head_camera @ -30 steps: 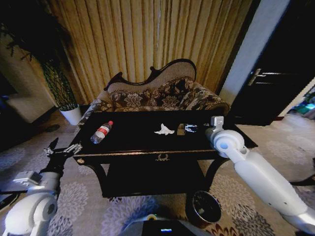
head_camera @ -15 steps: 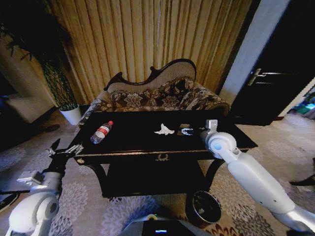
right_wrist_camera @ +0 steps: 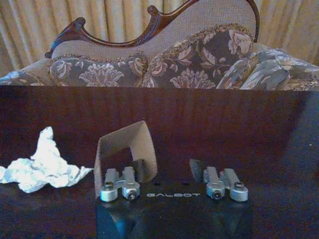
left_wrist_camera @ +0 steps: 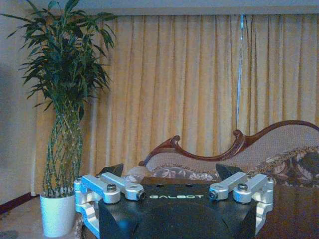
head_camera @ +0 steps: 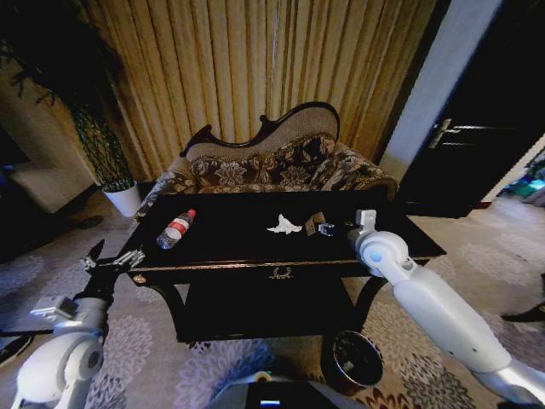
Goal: Move to the front of the table and place the trash on the table into the trash bin.
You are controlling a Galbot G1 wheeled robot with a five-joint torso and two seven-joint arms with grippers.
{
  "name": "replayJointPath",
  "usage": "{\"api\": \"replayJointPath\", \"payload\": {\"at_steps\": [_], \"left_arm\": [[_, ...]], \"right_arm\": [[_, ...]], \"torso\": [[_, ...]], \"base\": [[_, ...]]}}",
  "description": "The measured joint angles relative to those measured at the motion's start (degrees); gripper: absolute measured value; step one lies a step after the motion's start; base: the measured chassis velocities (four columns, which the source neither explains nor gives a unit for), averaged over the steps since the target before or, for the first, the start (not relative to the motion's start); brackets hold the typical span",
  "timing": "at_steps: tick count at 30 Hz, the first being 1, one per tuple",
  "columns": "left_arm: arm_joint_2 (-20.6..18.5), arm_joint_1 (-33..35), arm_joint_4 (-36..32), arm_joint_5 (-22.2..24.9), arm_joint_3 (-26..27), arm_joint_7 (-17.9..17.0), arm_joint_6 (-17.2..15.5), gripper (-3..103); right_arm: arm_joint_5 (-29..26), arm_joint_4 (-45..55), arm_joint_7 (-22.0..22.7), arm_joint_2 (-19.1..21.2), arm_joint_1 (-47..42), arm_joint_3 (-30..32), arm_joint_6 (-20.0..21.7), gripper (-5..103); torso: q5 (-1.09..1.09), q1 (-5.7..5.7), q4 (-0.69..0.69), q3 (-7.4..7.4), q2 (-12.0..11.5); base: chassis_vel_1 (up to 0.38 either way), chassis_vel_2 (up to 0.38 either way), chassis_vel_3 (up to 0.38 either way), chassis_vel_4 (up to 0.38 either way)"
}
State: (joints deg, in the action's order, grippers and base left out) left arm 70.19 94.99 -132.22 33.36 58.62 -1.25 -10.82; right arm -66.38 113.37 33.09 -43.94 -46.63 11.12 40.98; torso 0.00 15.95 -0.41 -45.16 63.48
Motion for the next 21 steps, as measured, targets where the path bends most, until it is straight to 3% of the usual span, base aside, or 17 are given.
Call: {"api": "replayJointPath", "payload": {"at_steps": [2, 5, 9, 12, 14, 15, 21], "left_arm": [[0.0, 0.0, 0.0, 0.0, 0.1, 0.0, 0.0, 100], [0.0, 0.0, -0.1, 0.0, 0.2, 0.0, 0.0, 100], [-0.1, 0.1, -0.2, 0.1, 0.2, 0.0, 0.1, 100], [-0.1, 0.1, -0.3, 0.1, 0.3, 0.0, 0.1, 100], [-0.1, 0.1, -0.3, 0.1, 0.3, 0.0, 0.1, 100], [-0.1, 0.1, -0.4, 0.1, 0.3, 0.0, 0.1, 100], [-0.1, 0.2, -0.6, 0.1, 0.3, 0.0, 0.1, 100]], "right_arm": [[0.0, 0.0, 0.0, 0.0, 0.0, 0.0, 0.0, 54], [0.3, 0.1, 0.0, 0.0, -0.3, 0.2, 0.0, 38], [0.5, 0.3, 0.0, 0.1, -0.7, 0.4, 0.0, 27], [0.8, 0.4, -0.1, 0.2, -1.1, 0.8, -0.1, 10], [0.8, 0.5, -0.1, 0.2, -1.1, 0.9, -0.1, 10], [0.8, 0.7, -0.1, 0.2, -1.3, 1.0, -0.2, 2], [0.9, 1.3, -0.1, 0.1, -1.8, 1.3, -1.3, 0]], "torso": [[0.00, 0.00, 0.00, 0.00, 0.0], [0.00, 0.00, 0.00, 0.00, 0.0], [0.00, 0.00, 0.00, 0.00, 0.0], [0.00, 0.00, 0.00, 0.00, 0.0], [0.00, 0.00, 0.00, 0.00, 0.0], [0.00, 0.00, 0.00, 0.00, 0.0], [0.00, 0.00, 0.00, 0.00, 0.0]], "base": [[0.000, 0.000, 0.000, 0.000], [0.000, 0.000, 0.000, 0.000], [0.000, 0.000, 0.000, 0.000], [0.000, 0.000, 0.000, 0.000], [0.000, 0.000, 0.000, 0.000], [0.000, 0.000, 0.000, 0.000], [0.000, 0.000, 0.000, 0.000]]}}
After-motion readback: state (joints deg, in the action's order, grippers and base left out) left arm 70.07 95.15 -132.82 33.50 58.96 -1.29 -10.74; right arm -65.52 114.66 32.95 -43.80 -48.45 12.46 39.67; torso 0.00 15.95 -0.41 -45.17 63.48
